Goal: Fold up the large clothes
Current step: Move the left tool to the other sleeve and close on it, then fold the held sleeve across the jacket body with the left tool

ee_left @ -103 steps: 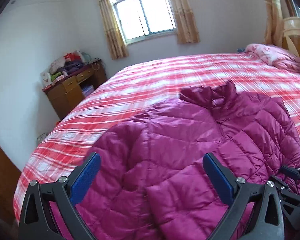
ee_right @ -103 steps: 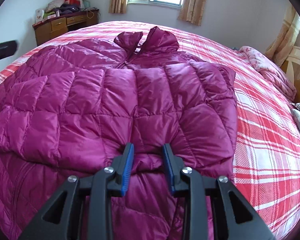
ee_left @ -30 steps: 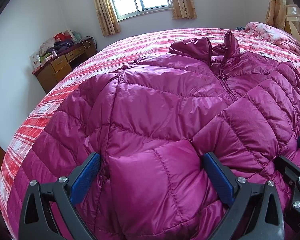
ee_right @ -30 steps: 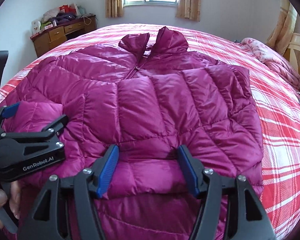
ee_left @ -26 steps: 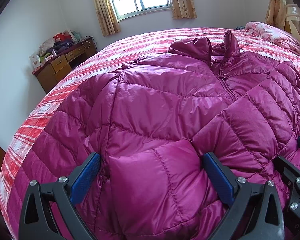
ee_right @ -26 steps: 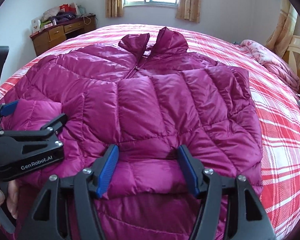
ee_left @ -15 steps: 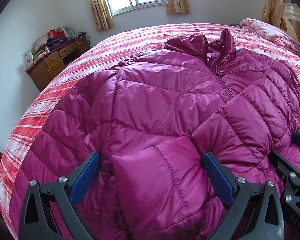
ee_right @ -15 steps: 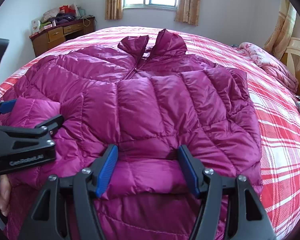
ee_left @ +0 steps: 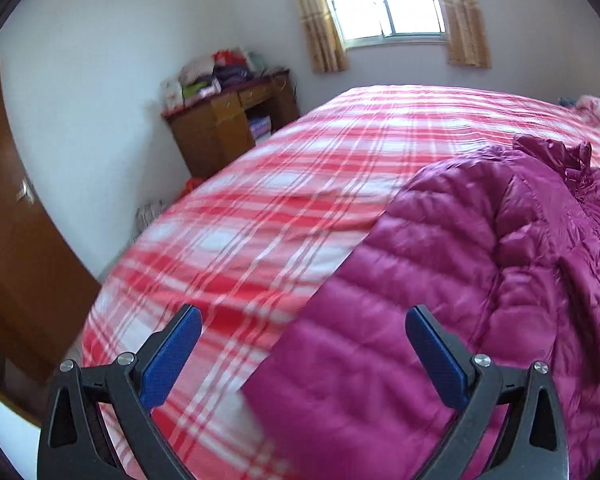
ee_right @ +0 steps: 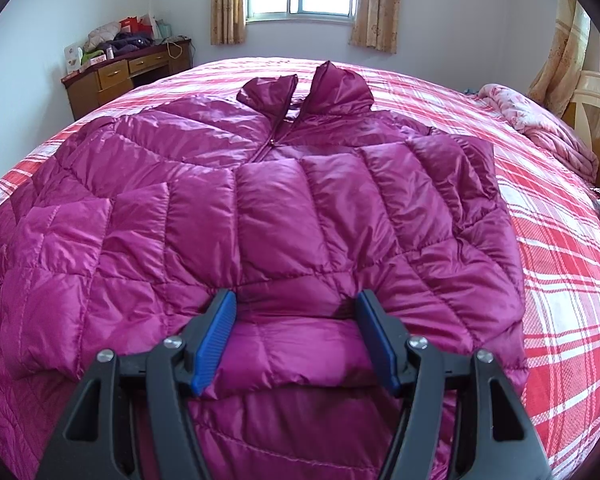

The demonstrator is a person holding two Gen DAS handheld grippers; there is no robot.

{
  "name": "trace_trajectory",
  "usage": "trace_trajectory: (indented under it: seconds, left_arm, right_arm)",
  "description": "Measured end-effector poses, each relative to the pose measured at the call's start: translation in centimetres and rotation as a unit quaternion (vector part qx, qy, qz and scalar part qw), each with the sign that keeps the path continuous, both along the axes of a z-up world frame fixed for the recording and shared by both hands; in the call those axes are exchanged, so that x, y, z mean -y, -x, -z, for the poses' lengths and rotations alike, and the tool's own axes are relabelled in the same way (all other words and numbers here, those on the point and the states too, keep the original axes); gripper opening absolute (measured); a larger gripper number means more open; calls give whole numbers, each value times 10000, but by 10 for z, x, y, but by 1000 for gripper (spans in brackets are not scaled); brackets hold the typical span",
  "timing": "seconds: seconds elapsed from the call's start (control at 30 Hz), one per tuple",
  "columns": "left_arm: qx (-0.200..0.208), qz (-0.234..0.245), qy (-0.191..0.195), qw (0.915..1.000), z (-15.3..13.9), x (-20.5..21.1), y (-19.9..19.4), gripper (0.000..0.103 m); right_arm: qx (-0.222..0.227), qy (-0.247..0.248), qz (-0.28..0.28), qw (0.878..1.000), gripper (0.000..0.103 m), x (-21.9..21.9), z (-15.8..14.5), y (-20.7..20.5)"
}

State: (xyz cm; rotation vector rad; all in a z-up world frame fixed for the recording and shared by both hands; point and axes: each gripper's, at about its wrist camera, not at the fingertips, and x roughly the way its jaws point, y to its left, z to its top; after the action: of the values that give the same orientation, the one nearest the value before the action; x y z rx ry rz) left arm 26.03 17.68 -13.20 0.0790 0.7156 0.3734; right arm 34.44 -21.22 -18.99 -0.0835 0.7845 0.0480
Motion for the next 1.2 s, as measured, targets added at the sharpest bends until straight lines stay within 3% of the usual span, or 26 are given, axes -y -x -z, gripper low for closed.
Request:
trace_trajectory:
  seconds: [0.2,0.4,0.47,0.5,0.53,0.6,0.8,0.93,1.03,1.2]
  left_arm:
    - [-89,89,980,9951,14,-35,41,102]
    - [-334,254,1508,9877,41,-22,26,98]
    - [-473,237,1640,9850,49,-20,19,57]
    - [-500,214,1683,9842,49,-21,17,45]
    - [-403,180,1671,9849,46,-22,19,30]
    - [-207,253,1608,9864,35,-25,23,17]
    - [663,229,1167,9907,-31,-35,35,13]
    - [1214,465,386,9908,-80,-17,28,13]
    - [1461,710,35,9867,-108,6,18,13]
    - [1745,1414,-21,9745,-141,61,7,12]
  right_arm:
    - [20,20,0,10000,66,0,-1,1]
    - [30,26,1,10000,66,-1,-2,1]
    - [40,34,7,10000,66,-2,-3,1]
    - [45,34,7,10000,66,-2,-3,1]
    - [45,31,5,10000,66,-1,-3,1]
    - [41,29,2,10000,67,-1,-3,1]
    - [48,27,3,10000,67,-2,-2,2]
    - [49,29,3,10000,67,-1,-2,2]
    - [55,27,3,10000,67,-1,-2,3]
    - [68,-16,-2,10000,67,-1,-1,4]
